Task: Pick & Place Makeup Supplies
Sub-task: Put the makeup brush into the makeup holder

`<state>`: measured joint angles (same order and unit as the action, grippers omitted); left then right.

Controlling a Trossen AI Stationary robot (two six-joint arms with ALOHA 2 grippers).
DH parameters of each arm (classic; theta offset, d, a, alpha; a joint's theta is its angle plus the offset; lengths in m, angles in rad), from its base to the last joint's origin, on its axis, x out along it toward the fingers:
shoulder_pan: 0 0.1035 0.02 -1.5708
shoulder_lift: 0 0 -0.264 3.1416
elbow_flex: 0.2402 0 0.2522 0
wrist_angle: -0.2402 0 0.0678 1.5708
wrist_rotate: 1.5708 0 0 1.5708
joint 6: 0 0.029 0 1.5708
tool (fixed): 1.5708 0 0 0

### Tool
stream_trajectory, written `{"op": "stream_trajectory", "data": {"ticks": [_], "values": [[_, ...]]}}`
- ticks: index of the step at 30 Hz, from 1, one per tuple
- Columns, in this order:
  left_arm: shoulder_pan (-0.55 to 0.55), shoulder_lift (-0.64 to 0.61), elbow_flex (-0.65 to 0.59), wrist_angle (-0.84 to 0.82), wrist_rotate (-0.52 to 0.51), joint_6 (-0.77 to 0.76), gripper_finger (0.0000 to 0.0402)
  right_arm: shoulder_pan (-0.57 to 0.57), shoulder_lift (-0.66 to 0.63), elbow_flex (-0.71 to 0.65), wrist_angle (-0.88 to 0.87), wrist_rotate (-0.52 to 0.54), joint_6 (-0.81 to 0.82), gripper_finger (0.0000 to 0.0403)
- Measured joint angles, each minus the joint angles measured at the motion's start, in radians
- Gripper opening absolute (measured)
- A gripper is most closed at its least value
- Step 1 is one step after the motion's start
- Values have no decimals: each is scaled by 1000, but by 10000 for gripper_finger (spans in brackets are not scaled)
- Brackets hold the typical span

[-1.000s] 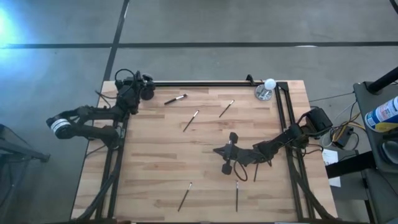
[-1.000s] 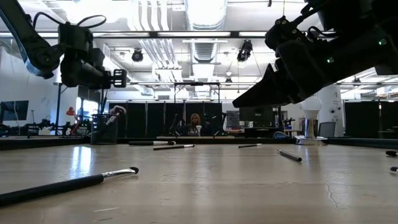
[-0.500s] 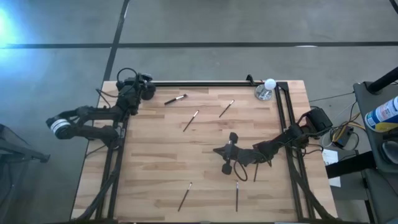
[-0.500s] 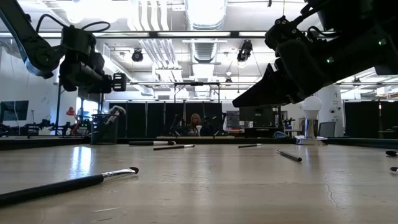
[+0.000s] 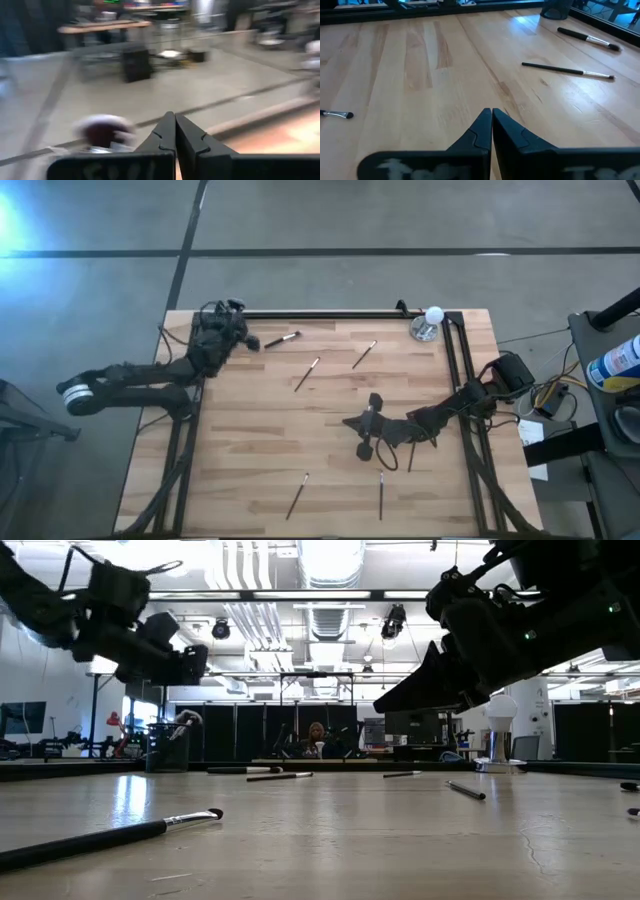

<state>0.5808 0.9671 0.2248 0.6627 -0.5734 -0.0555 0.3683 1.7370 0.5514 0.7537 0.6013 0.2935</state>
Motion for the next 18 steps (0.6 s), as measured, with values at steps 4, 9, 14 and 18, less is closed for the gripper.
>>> {"op": "stream_trajectory", "data": {"ticks": [4,9,14,18], "values": [[-163,-28,-63,42,74,-65,0,0,0,4,-1,-9,-7,8],[-364,-16,-111,105,88,-54,0,-8,-2,22,-1,-7,-33,8],[-492,0,-110,151,180,-52,0,-12,-18,34,1,11,-39,8],[-576,22,-115,149,217,-77,0,-11,-20,35,1,90,-28,8]]}}
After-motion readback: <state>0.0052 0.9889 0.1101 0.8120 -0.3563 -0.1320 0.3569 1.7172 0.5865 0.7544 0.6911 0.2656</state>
